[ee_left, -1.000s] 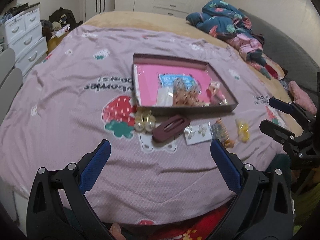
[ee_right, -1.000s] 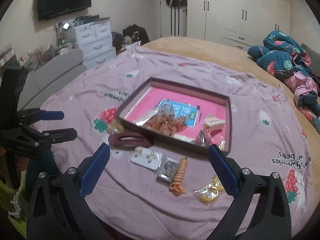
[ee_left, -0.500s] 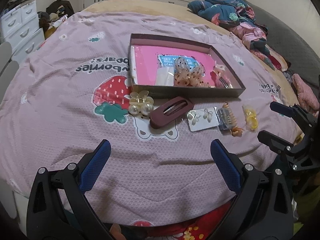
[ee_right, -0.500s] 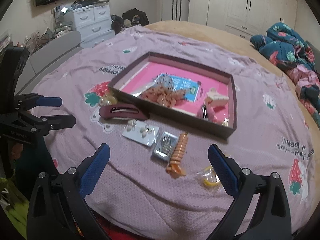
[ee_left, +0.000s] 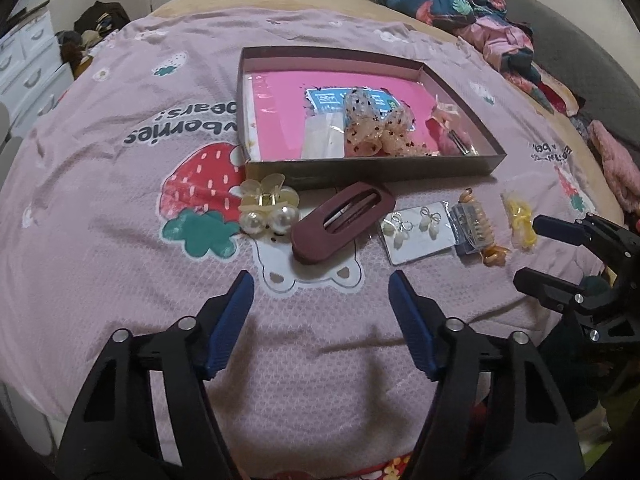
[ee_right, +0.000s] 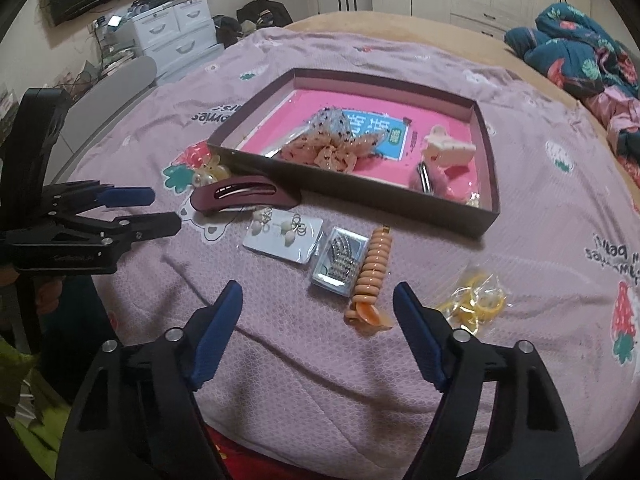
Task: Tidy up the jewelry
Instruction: 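Withdraw both grippers from the tray and hover over the remaining accessories, then grasp the maroon claw clip with the left gripper while the right grasps the silver clip card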
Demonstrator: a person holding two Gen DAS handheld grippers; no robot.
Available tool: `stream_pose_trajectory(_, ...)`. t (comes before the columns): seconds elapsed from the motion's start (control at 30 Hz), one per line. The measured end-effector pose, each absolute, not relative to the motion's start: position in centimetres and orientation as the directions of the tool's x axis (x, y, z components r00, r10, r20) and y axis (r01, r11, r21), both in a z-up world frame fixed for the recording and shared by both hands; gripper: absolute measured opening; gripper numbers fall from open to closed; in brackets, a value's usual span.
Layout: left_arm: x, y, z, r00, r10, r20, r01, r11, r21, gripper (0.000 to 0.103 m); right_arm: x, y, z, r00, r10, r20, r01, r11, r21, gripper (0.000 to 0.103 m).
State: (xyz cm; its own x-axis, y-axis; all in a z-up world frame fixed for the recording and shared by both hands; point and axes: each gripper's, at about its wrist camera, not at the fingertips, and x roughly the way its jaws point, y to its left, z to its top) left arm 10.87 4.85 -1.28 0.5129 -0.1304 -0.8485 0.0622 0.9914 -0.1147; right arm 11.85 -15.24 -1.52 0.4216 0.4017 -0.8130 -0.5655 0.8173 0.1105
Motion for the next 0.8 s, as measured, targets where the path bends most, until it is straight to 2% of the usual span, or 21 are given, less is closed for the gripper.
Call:
stream_pose_trajectory(0.3, 13.1, 4.1, -1.9, 0.49, -0.147, -0.859, 0.104, 0.989, -0.109, 0.051, 13.3, -14.9, -2.9, 0.372, 0.408, -0.834, -0.538, 0.827, 0.164, 0.065)
stream_pose_trajectory(0.43, 14.2, 3.2, -2.3, 0.477, -0.149, -0.866, 0.144, 0.985, -0.09, 0.047, 14.1, -14.9, -3.6, 0.351, 0.408, -0.843, -0.521, 0.833, 0.187, 0.058)
stream_pose_trajectory(0.8, 16.9, 1.7, -3.4, 0.451, -0.122, -0.884, 0.247, 0.969, -0.007, 0.046, 15.2, -14.7, -4.3, 0.324, 0.417, -0.849, -0.51, 0.833, 0.214, 0.053)
